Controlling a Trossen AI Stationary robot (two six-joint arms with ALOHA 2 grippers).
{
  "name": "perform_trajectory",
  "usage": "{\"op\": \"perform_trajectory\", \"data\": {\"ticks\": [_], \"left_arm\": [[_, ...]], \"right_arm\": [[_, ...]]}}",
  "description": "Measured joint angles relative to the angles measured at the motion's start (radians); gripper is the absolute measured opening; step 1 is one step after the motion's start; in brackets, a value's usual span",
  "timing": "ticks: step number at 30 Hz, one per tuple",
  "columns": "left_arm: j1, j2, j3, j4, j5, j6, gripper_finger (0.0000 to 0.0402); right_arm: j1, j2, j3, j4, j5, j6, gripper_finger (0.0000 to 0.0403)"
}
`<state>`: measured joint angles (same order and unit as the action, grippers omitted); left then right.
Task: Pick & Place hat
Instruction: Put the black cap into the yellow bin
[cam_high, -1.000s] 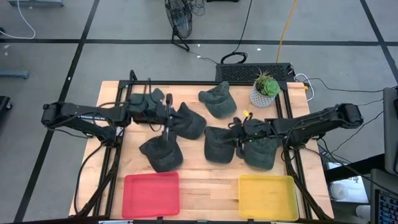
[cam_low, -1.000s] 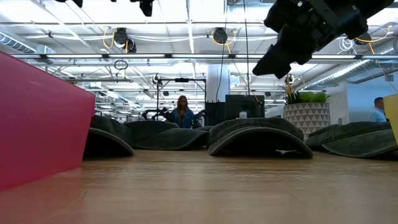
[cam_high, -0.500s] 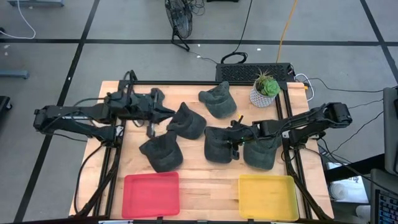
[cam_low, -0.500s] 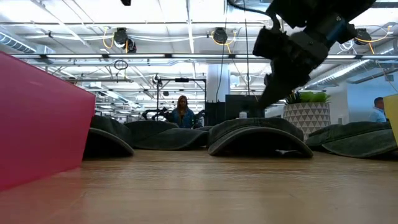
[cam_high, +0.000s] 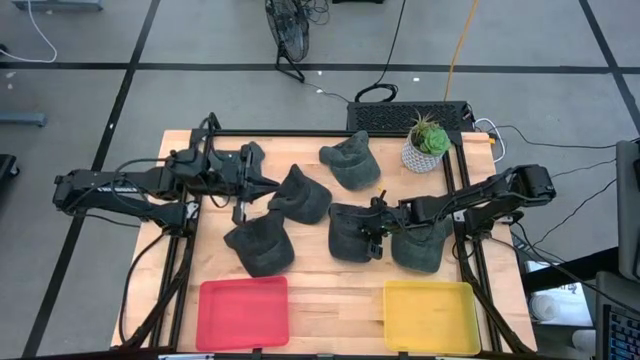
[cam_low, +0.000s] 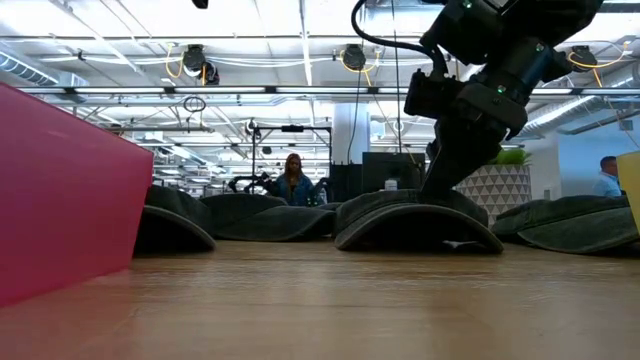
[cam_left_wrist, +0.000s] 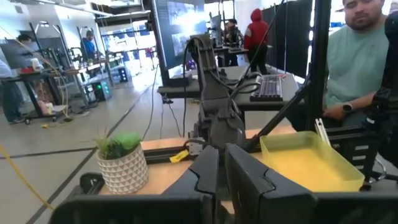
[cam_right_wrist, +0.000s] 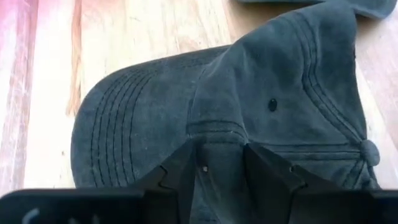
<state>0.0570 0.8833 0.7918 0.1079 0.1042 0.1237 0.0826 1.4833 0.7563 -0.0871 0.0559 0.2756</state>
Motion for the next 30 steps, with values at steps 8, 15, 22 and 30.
{"op": "perform_trajectory", "data": {"ticks": [8, 15, 22, 30], "left_arm": [[0.000, 0.000, 0.000, -0.006, -0.009, 0.001, 0.0037], [0.000, 0.000, 0.000, -0.008, -0.009, -0.001, 0.0037], [0.000, 0.000, 0.000, -0.008, -0.010, 0.002, 0.0037], [0.000, 0.000, 0.000, -0.008, -0.011, 0.003, 0.0037]], "right_arm": [[0.000, -0.001, 0.000, 0.000, -0.002, -0.002, 0.0083], [0.000, -0.001, 0.000, 0.000, -0.004, -0.014, 0.0017], [0.000, -0.038, -0.001, -0.004, -0.006, -0.028, 0.0004], [0.000, -0.191, -0.002, -0.031, -0.038, -0.079, 0.0002]]}}
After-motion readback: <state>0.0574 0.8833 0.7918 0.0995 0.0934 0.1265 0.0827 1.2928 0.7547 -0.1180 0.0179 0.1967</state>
